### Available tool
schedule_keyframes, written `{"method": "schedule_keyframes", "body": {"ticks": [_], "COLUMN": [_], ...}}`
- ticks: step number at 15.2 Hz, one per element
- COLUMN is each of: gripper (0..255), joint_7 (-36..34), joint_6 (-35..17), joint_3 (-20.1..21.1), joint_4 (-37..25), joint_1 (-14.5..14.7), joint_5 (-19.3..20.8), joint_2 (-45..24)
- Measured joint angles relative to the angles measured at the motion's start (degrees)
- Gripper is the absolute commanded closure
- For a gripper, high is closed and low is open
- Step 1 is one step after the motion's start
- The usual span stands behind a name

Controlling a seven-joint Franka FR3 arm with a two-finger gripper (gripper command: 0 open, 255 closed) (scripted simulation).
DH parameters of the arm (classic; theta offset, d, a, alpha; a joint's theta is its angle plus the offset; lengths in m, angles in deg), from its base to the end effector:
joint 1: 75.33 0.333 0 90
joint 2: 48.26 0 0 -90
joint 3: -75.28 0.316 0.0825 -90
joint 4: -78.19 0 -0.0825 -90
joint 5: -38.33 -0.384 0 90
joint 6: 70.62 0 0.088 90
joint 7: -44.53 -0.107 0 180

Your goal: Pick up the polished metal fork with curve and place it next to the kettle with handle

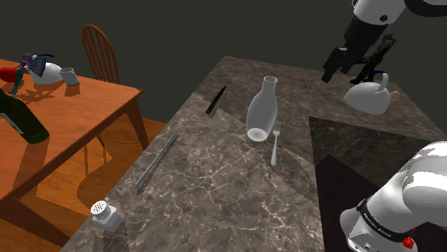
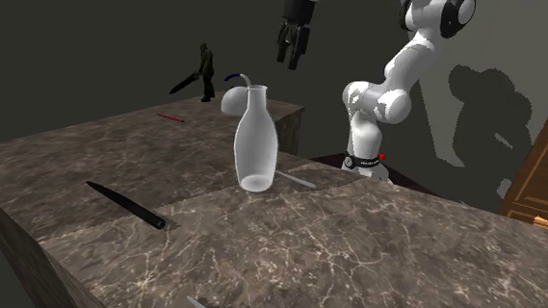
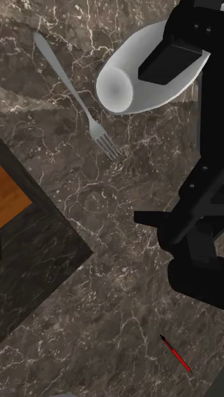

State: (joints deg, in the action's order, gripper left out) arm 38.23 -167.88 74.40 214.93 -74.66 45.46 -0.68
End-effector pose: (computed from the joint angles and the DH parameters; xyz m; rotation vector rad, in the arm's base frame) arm 0.3073 -0.0144 0.6022 3.0245 -0.1550 0.2235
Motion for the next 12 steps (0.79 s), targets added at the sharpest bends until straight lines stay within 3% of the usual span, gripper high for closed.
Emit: {"method": "schedule_keyframes", "body": {"ticks": [3, 12], "gripper": [0, 0], "joint_7": [-3.3, -30.3], "joint_6": [-2.1, -18.5], "joint_3": [1.4, 13.8], "joint_4": [2.3, 12.1], "joint_1": [-0.8, -6.3], "joint_5": [-0.3, -2.3], "joint_2": [0.2, -7.1]}}
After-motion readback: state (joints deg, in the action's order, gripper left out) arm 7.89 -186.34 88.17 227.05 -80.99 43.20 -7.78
